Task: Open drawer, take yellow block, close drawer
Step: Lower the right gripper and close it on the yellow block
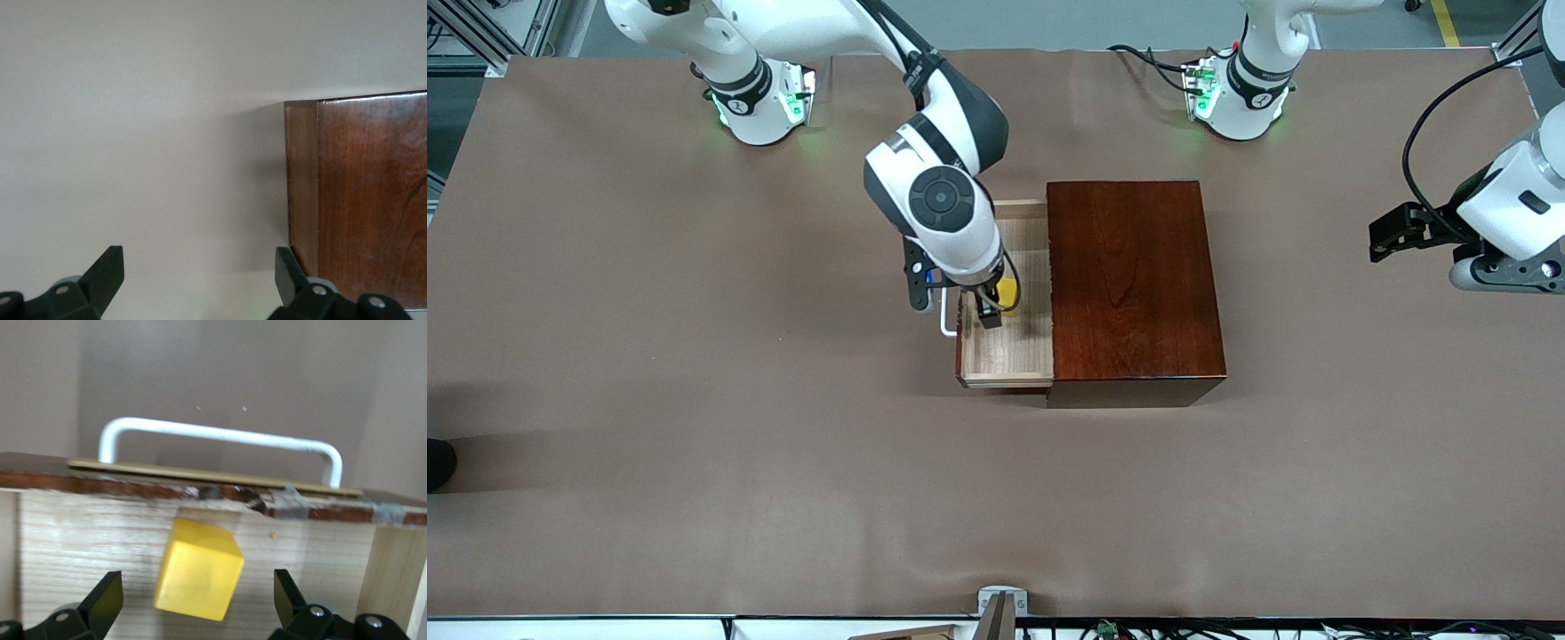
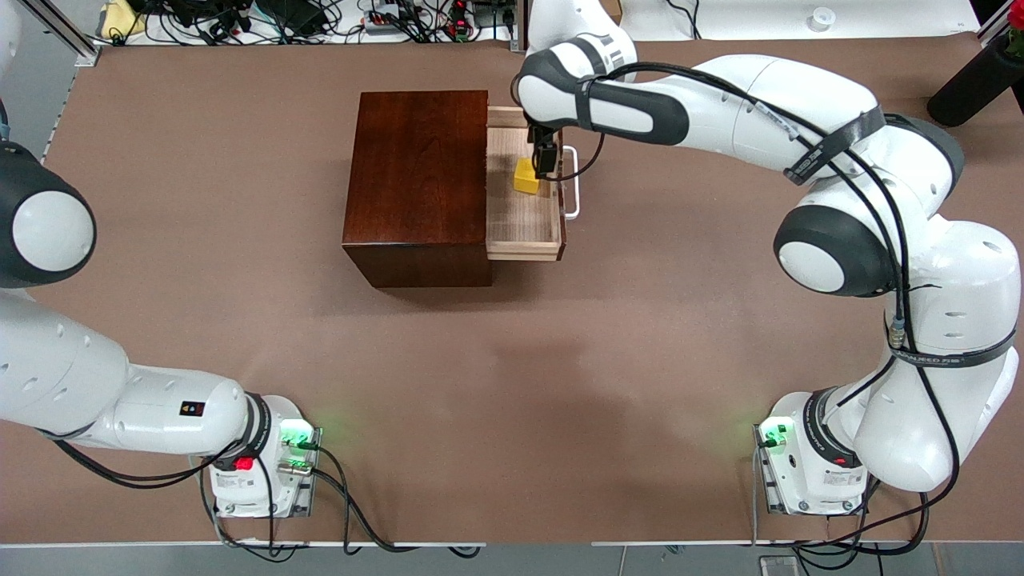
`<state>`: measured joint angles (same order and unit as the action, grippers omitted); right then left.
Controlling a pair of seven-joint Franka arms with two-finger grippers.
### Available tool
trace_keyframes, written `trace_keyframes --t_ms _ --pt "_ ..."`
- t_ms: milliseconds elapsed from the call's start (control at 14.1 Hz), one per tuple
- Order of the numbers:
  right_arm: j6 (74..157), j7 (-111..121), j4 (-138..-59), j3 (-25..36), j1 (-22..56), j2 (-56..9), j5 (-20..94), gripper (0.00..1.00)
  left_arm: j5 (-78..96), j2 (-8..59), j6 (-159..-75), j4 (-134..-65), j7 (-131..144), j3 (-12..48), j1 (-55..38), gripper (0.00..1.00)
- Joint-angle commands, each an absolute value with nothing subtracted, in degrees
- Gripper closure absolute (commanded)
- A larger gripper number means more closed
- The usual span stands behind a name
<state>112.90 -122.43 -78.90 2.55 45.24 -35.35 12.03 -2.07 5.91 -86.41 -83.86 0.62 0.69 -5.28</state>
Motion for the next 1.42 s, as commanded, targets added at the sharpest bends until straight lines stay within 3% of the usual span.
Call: trace_keyframes --t_ms 0,1351 --pt "115.47 -126.64 -77.25 2.99 46.49 -37.26 12.66 0.0 -0.88 4.39 -87.28 -85.43 1.05 0.44 -5.63 0.0" --pt "118.74 -126.65 -78.05 3.08 47.37 -39.11 11.07 0.01 -0.79 4.75 -87.54 -85.08 1.41 0.53 -5.71 0.0"
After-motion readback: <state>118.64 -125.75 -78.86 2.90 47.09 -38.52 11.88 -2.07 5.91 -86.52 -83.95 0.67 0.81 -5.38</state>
